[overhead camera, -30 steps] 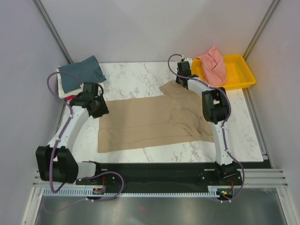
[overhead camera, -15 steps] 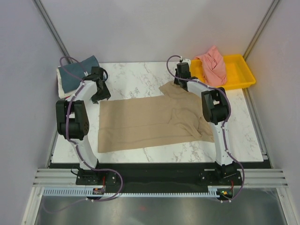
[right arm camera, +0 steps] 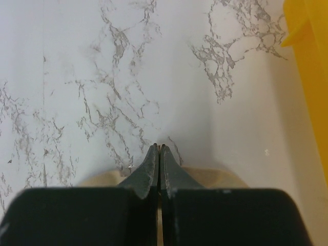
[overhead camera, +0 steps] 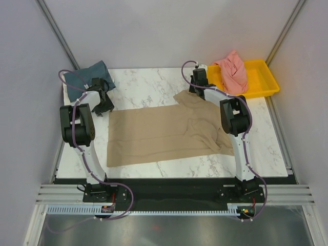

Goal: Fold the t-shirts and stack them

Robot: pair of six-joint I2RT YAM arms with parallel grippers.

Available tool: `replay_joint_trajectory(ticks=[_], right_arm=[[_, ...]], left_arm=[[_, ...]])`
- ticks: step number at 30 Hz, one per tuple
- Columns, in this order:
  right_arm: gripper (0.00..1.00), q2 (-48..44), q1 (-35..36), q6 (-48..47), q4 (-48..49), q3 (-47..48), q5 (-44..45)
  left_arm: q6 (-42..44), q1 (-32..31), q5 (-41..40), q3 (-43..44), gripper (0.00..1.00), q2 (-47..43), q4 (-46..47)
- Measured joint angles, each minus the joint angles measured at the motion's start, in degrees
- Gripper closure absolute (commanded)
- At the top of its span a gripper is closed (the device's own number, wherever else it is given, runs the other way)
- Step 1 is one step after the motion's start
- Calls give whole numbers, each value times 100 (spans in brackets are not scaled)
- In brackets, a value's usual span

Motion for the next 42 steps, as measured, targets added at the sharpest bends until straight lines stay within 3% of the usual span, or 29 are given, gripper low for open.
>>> replay_joint_trajectory(ticks=[12, 18, 23, 26, 30, 32, 42], right_arm=[[100, 0, 0, -2, 0, 2, -55], [100, 0, 0, -2, 0, 2, -59], [100, 0, 0, -2, 0, 2, -105], [100, 0, 0, -2, 0, 2, -140], [100, 0, 0, -2, -2, 2, -144], [100, 0, 0, -2, -4, 4, -146], [100, 0, 0, -11, -9, 9, -260]], left_arm=[[127, 33, 181, -103, 46, 17, 302], [262, -70, 120, -404, 37, -149, 662], [461, -341, 46, -553, 39, -219, 903], [564, -426, 116, -542, 54, -201, 922], [686, -428, 302, -400, 87, -103, 914], [730, -411, 422, -293, 95, -31, 898], [789, -356, 651, -227, 98, 13, 894]])
